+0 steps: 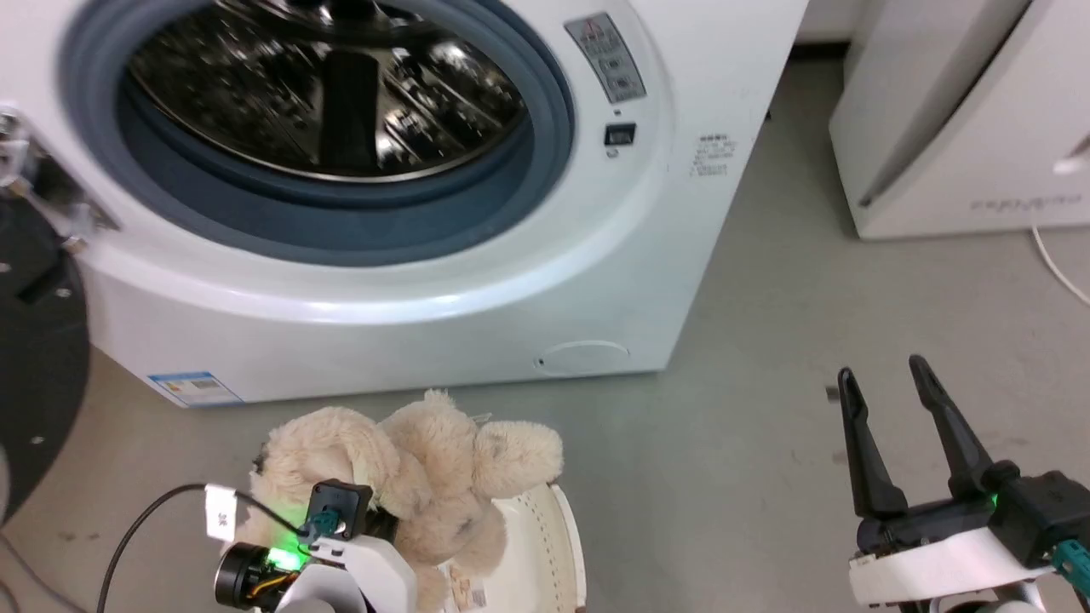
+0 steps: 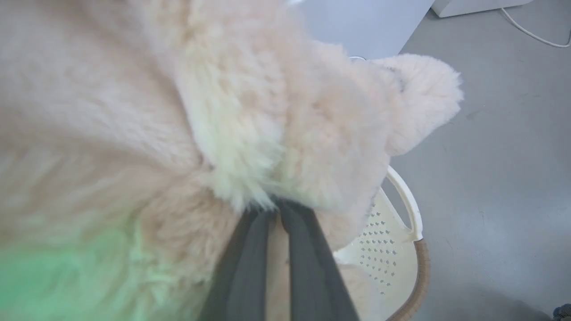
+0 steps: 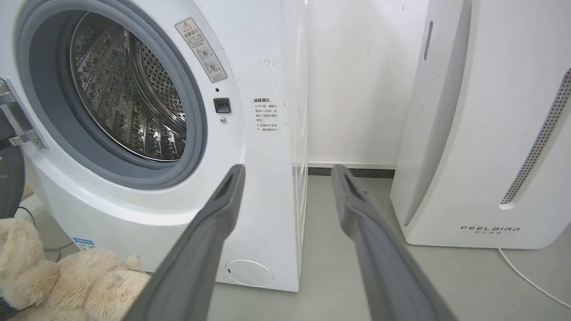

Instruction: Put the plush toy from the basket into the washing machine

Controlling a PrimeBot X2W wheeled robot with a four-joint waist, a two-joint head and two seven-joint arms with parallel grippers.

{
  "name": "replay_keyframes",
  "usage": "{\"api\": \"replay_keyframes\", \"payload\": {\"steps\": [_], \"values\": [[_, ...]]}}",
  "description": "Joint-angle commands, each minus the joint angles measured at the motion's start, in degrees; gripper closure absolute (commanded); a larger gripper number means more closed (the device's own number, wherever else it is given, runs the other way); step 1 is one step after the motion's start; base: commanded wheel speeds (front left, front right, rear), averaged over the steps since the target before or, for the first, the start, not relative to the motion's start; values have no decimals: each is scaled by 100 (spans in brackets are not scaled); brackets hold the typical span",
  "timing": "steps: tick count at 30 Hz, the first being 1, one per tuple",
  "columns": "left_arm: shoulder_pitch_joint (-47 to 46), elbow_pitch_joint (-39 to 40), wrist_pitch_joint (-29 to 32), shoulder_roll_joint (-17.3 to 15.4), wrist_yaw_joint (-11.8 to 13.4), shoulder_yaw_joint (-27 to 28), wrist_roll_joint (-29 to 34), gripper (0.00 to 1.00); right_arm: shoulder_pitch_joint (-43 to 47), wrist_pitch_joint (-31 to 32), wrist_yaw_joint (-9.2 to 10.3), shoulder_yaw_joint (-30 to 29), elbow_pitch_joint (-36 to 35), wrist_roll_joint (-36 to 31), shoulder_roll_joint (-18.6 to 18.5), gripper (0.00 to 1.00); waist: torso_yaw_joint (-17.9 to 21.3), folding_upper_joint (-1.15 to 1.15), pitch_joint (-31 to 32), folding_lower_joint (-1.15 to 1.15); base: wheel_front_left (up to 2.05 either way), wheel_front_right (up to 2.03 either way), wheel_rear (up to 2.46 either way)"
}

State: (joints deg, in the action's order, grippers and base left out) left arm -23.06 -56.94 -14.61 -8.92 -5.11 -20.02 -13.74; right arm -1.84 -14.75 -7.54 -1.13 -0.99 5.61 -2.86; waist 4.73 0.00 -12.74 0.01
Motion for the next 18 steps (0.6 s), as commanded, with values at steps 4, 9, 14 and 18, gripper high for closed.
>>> {"api": "replay_keyframes", "payload": {"steps": [4,9,14,18], "values": [[412,791,-38,-3,114,163,-29,100,158,-25,5,8,32,34,-1,0,-160,0,343,-1,0,0,0],[815,1707,-38,17,204,363,-11,100,278,-25,5,40,54,36,-1,0,-187,0,518,-1,0,0,0],[1161,2745,-39,52,287,651,31,100,334,-25,5,72,46,37,-1,0,-151,0,594,-1,0,0,0],[1194,3425,-39,57,292,881,74,100,316,-25,5,60,-5,36,-1,0,-98,0,504,-1,0,0,0]]}}
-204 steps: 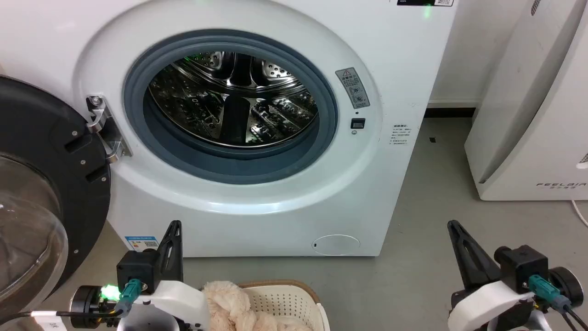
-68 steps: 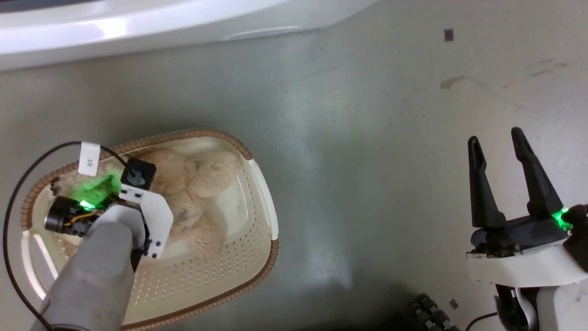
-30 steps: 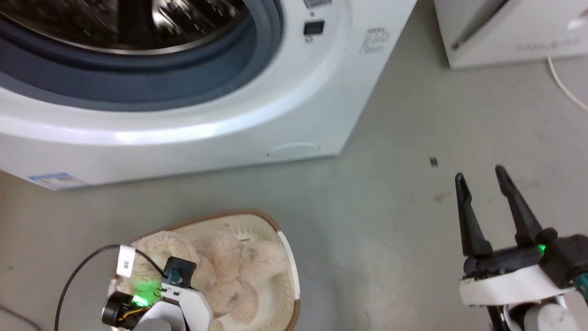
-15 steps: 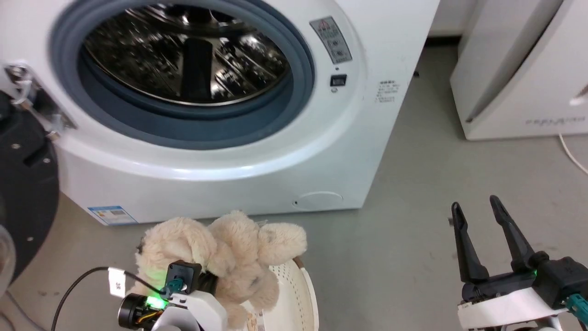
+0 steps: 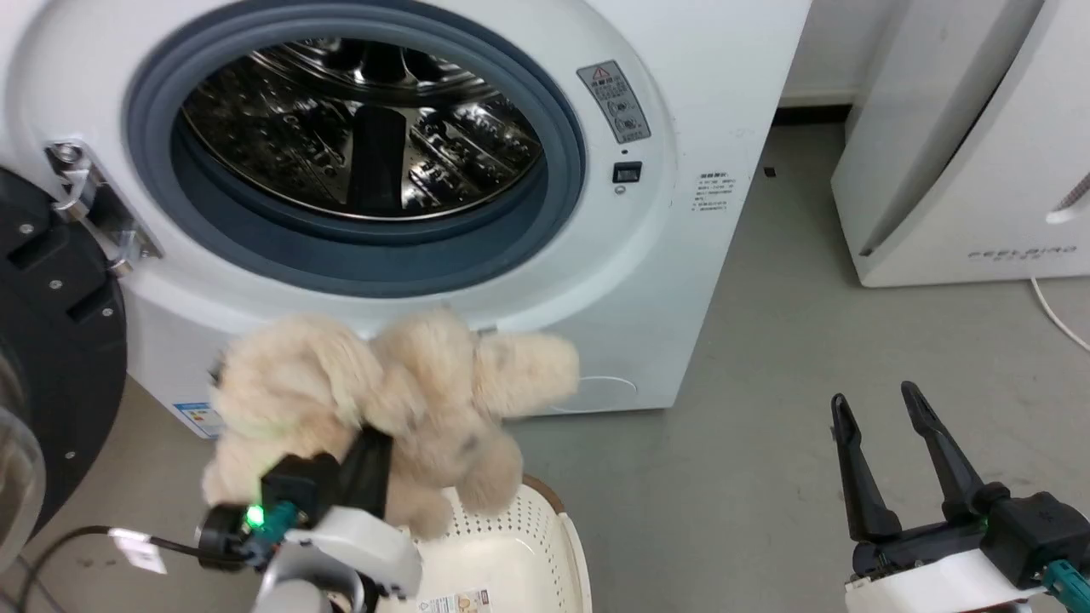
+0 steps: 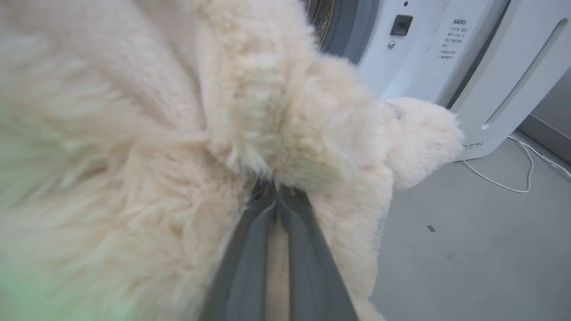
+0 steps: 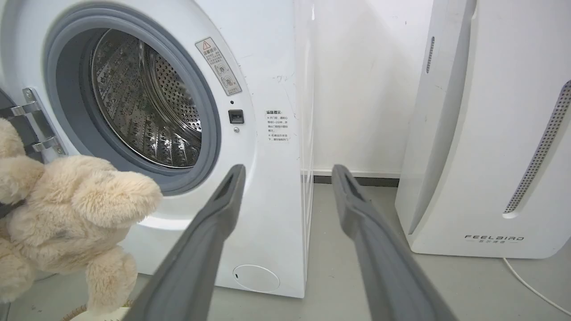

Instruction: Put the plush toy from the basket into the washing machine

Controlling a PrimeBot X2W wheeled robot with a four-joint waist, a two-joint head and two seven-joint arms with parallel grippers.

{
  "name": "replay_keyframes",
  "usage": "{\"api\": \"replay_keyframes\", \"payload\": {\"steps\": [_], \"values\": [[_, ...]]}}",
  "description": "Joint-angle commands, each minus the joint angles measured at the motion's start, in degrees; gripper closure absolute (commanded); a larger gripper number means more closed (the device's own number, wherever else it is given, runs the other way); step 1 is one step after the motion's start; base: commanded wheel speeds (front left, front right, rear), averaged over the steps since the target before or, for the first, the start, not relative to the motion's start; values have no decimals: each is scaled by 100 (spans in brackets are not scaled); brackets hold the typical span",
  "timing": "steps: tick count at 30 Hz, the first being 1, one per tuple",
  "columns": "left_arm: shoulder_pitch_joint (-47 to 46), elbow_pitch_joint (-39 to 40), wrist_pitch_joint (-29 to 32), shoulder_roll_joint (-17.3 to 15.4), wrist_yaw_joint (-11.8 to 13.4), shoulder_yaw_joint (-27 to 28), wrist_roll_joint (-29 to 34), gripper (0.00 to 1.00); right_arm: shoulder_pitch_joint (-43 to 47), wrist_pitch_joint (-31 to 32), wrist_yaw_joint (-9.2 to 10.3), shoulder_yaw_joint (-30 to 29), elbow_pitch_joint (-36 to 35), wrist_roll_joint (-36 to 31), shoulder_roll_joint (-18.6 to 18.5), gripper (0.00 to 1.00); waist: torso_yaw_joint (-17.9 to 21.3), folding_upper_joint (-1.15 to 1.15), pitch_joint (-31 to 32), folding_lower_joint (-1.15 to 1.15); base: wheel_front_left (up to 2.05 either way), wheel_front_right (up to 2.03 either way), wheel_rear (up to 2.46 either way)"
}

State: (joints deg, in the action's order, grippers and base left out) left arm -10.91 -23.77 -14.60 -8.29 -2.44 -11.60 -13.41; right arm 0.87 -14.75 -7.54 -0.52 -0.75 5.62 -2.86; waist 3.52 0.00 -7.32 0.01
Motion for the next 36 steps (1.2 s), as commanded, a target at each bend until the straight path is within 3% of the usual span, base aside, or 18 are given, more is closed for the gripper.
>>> {"api": "replay_keyframes", "payload": {"steps": [1,8,14,26,36], "values": [[-46,272,-40,-7,21,102,51,100,36,-25,5,-5,-44,35,-1,0,45,0,-82,-1,0,0,0],[-496,1048,-40,-28,-51,574,0,100,-146,-25,5,-3,-149,79,-1,0,306,0,-575,-1,0,0,0],[-1283,1180,-40,-211,-81,949,-106,100,-411,-25,5,11,-310,204,-1,0,619,0,-1269,-1,0,0,0],[-3950,468,604,-1315,-339,1022,-9,100,-975,-25,5,31,-598,607,-1,0,1114,0,-2766,-1,0,0,0],[-5882,-561,971,-2050,-434,792,243,100,-1225,-25,5,212,-695,839,-1,0,1351,0,-3558,-1,0,0,0]]}}
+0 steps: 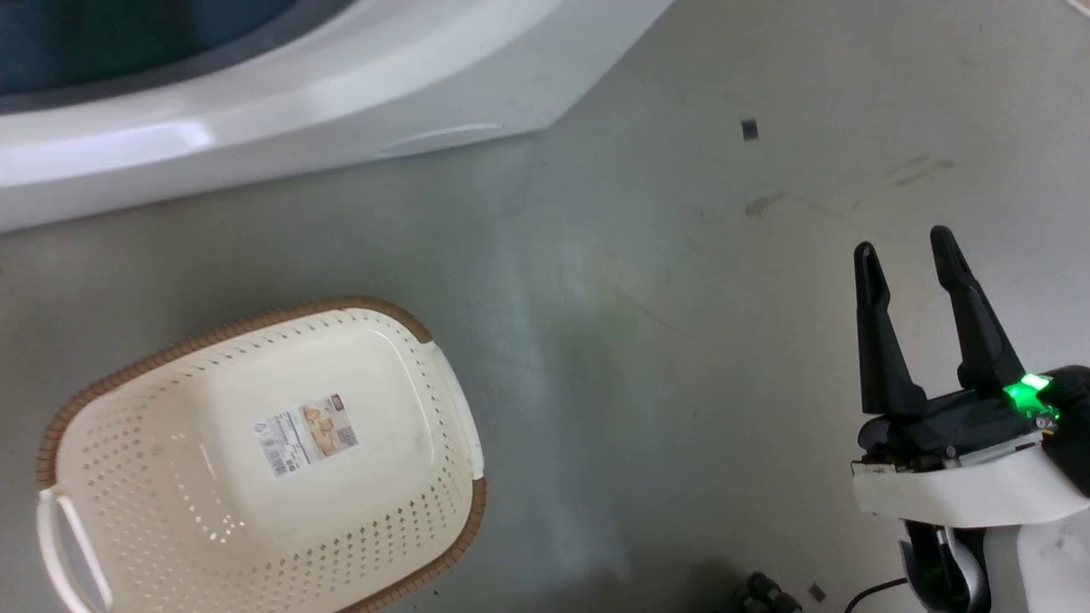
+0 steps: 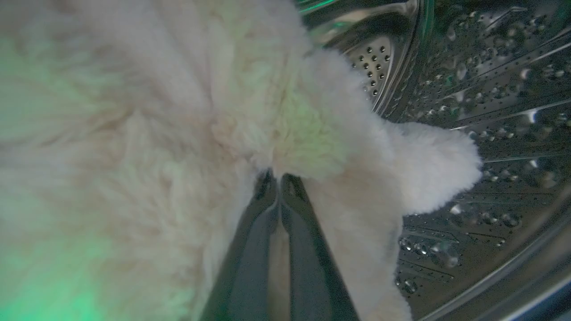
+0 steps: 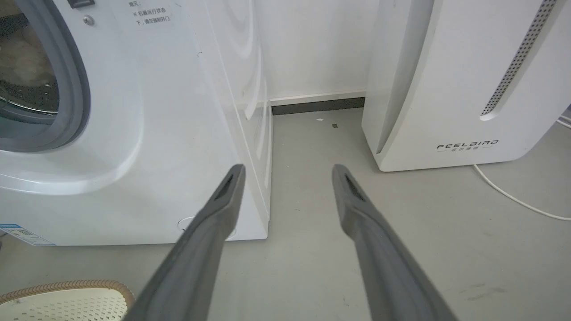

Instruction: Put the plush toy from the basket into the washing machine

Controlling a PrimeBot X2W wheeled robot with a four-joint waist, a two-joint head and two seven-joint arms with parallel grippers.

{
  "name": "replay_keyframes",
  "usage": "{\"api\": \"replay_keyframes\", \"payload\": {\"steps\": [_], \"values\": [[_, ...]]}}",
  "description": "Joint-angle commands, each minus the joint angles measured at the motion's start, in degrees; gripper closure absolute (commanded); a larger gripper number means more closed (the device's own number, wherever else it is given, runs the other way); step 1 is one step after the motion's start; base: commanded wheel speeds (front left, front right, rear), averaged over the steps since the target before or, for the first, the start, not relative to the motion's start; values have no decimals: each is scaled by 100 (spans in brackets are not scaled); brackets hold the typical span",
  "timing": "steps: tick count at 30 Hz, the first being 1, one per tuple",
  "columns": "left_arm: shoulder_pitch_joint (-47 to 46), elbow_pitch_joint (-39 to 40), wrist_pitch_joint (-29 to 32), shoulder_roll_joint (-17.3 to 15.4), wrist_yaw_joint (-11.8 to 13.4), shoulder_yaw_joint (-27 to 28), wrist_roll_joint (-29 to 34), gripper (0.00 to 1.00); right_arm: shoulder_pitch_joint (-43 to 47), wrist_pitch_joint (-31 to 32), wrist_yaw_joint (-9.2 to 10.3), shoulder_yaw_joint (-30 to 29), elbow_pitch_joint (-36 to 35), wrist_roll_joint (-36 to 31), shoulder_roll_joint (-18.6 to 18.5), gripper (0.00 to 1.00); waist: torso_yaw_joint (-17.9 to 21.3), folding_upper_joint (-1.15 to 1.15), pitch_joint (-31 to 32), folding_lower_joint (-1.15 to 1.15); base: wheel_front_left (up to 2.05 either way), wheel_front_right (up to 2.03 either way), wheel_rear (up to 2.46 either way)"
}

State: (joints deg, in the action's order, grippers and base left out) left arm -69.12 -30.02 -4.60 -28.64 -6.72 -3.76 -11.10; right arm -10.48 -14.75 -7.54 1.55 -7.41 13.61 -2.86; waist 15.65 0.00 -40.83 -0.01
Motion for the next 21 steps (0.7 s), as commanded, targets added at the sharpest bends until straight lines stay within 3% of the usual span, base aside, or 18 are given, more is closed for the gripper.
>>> {"api": "replay_keyframes", "payload": {"steps": [1,10,21], "values": [[-256,-52,-19,-70,-12,-9,30,100,-115,-25,5,8,-34,60,-1,0,159,0,-277,1,0,0,0],[-984,-1576,303,-404,-46,-375,248,100,-285,-25,5,39,-47,161,-1,0,229,0,-642,1,0,0,0],[-982,-2612,112,-355,-74,-913,76,100,-375,-25,5,-9,17,90,-1,0,84,0,-530,1,0,0,0]]}}
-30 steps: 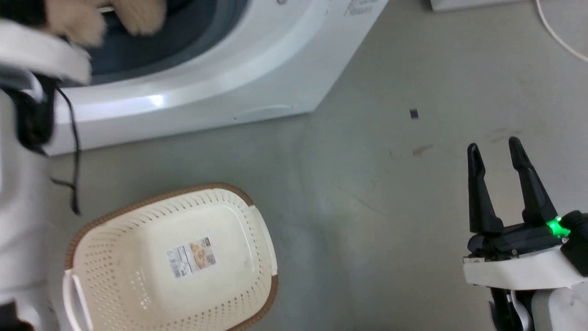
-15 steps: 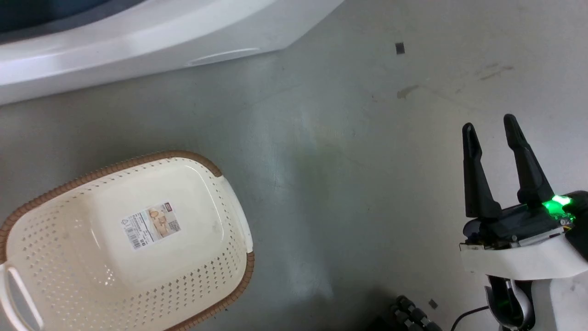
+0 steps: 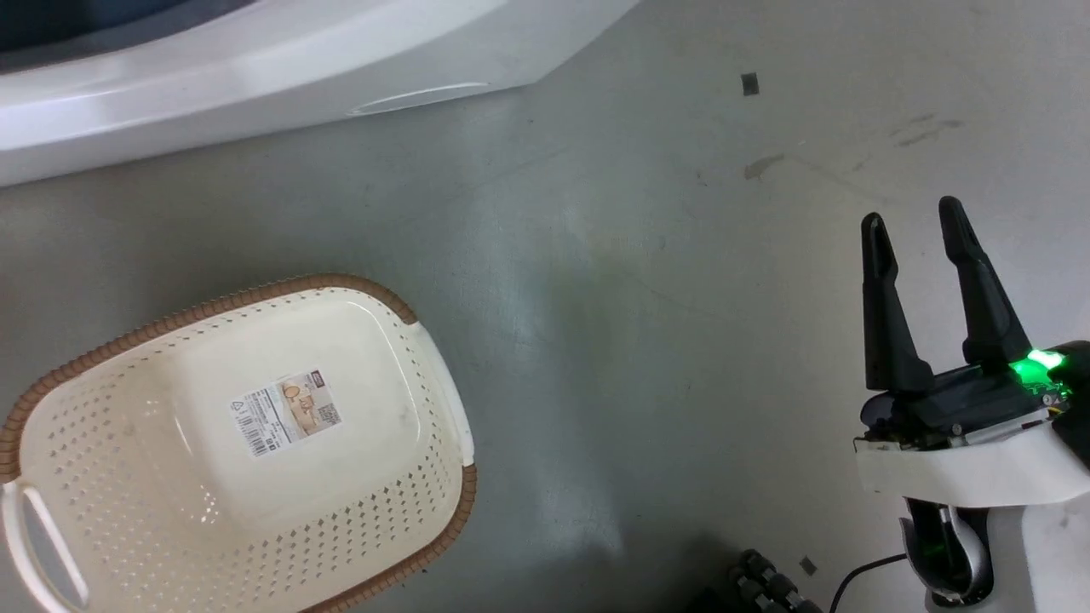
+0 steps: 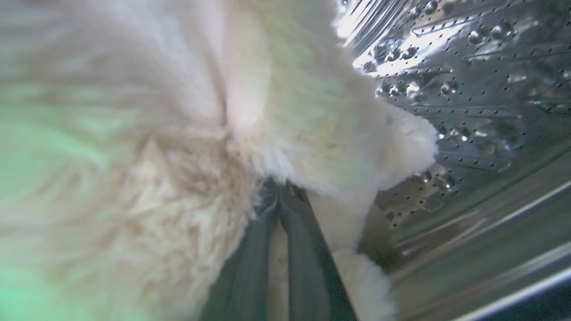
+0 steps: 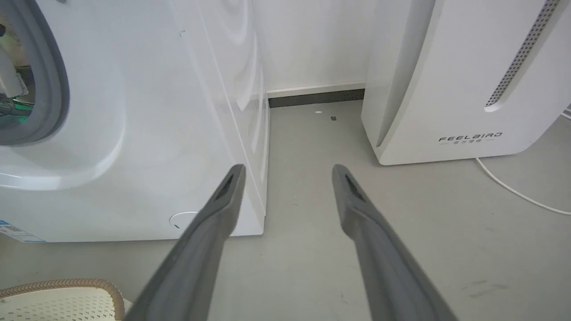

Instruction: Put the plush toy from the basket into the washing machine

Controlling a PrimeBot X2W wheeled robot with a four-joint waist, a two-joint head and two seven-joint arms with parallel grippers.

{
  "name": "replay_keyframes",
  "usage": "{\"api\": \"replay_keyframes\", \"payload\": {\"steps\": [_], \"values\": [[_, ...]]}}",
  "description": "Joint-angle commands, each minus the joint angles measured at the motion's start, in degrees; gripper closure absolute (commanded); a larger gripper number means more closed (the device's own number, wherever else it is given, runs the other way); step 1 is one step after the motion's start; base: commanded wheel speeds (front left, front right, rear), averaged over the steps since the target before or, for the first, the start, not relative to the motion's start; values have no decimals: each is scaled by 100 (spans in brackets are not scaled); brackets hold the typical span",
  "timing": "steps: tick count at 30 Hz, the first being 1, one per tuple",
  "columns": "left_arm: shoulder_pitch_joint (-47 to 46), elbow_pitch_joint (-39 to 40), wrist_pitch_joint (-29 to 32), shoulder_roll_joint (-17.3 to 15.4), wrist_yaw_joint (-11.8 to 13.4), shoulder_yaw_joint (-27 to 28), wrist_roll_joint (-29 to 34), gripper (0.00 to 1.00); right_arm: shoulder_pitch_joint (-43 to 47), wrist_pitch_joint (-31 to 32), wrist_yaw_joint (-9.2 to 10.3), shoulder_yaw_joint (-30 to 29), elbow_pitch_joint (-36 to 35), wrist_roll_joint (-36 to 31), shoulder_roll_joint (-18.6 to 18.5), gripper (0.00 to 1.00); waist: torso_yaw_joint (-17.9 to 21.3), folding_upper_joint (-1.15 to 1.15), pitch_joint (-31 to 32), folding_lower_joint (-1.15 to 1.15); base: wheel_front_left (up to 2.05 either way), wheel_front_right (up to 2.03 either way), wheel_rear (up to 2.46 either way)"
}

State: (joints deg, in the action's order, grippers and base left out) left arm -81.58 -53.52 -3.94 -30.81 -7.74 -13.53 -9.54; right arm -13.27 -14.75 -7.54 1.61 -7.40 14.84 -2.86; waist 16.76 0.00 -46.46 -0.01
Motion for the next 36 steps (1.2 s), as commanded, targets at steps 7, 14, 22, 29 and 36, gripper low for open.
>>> {"api": "replay_keyframes", "payload": {"steps": [7,14,22,29,36], "values": [[386,-621,-339,2,26,-278,-294,0,-67,-25,5,-40,88,-158,-1,0,-174,0,411,1,0,0,0],[847,-817,-880,308,26,-502,-622,0,96,-25,5,-74,211,-372,-1,0,-397,0,1187,1,0,0,0],[1865,-548,-1097,688,26,-606,-1021,0,384,-25,5,-93,399,-643,-1,0,-778,0,2364,1,0,0,0],[3196,751,-1104,936,211,-255,-1100,0,719,-25,5,-127,502,-781,-1,0,-1113,0,3225,1,0,0,0],[4712,2213,-1105,1287,577,195,-1111,0,1020,-25,5,-189,558,-875,-1,0,-1371,0,3793,1,0,0,0]]}}
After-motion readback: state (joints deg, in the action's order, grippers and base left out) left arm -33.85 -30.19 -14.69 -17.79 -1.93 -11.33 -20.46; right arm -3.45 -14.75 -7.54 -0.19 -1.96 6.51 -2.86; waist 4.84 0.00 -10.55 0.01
